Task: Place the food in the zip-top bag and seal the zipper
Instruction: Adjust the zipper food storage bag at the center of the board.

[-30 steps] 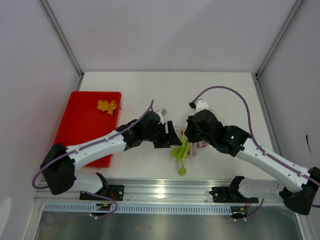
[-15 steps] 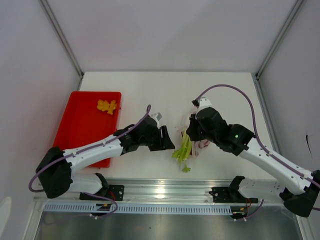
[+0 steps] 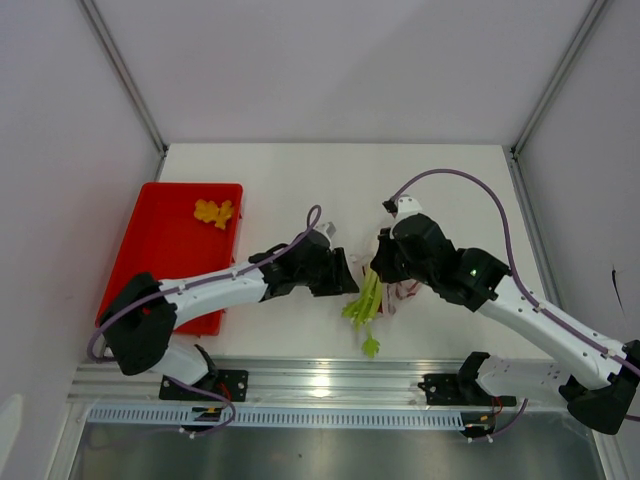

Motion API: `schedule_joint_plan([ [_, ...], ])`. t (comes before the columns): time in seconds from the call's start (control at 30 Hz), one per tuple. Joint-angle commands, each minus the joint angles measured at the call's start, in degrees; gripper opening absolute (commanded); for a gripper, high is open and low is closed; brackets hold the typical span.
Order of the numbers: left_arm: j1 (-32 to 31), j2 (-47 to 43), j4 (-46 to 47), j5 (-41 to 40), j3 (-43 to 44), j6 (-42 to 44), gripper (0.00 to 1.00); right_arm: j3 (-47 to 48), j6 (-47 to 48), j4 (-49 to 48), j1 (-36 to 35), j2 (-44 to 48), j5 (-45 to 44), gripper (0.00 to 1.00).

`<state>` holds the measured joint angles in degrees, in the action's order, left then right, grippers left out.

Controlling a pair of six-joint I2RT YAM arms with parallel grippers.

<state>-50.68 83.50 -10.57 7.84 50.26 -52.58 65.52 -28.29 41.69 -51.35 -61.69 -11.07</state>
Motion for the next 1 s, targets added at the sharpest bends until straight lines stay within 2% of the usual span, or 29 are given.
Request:
schedule_joint_plan([
  [0.0, -0.3, 2.6, 4.9, 1.6, 2.7, -0.9, 0.52, 2.6, -0.4, -2.5, 0.1, 0.9, 0.6, 0.0],
  [0.1, -0.5, 3.8, 6.4, 2.3, 2.9, -2.0, 0.38, 2.7, -0.8, -2.7, 0.2, 0.1, 1.0, 0.0],
  [0.3, -0.7, 3.3, 10.3, 2.2, -0.2, -3.4, 0.23, 2.4, -1.8, -3.8, 0.3, -0.2, 1.8, 0.0],
  [0.4, -0.7, 2.2, 9.2, 1.9, 0.1, -2.4, 0.01, 2.8, -1.3, -3.6, 0.6, -0.4, 1.5, 0.0],
  [0.57, -0.3, -5.1, 1.0, -0.8, 2.6, 3.2, 0.01, 5.8, 2.3, -0.2, 2.9, -0.2, -0.5, 0.0],
  [0.67, -0.2, -8.4, -5.1, 0.3, 7.6, 7.6, 0.0, 8.3, 5.0, 2.4, 5.4, -0.4, -1.4, 0.0],
  [0.77, 0.0, -11.3, -11.9, 4.1, 15.3, 11.5, 0.01, 14.4, 8.9, 5.9, 6.9, -1.6, -4.8, 0.0],
  [0.8, 0.1, -11.2, -14.6, 4.5, 22.2, 12.3, 0.01, 18.5, 9.8, 8.1, 7.0, -2.1, -7.6, 0.0],
  [0.9, 0.2, -9.0, -24.1, 6.9, 31.2, 15.0, 0.01, 24.6, 12.4, 10.3, 7.5, -3.5, -9.2, 0.0],
  [0.97, 1.0, -7.7, -26.6, 12.6, 35.5, 15.5, 0.01, 25.3, 12.2, 10.3, 7.8, -3.4, -9.0, 0.0],
])
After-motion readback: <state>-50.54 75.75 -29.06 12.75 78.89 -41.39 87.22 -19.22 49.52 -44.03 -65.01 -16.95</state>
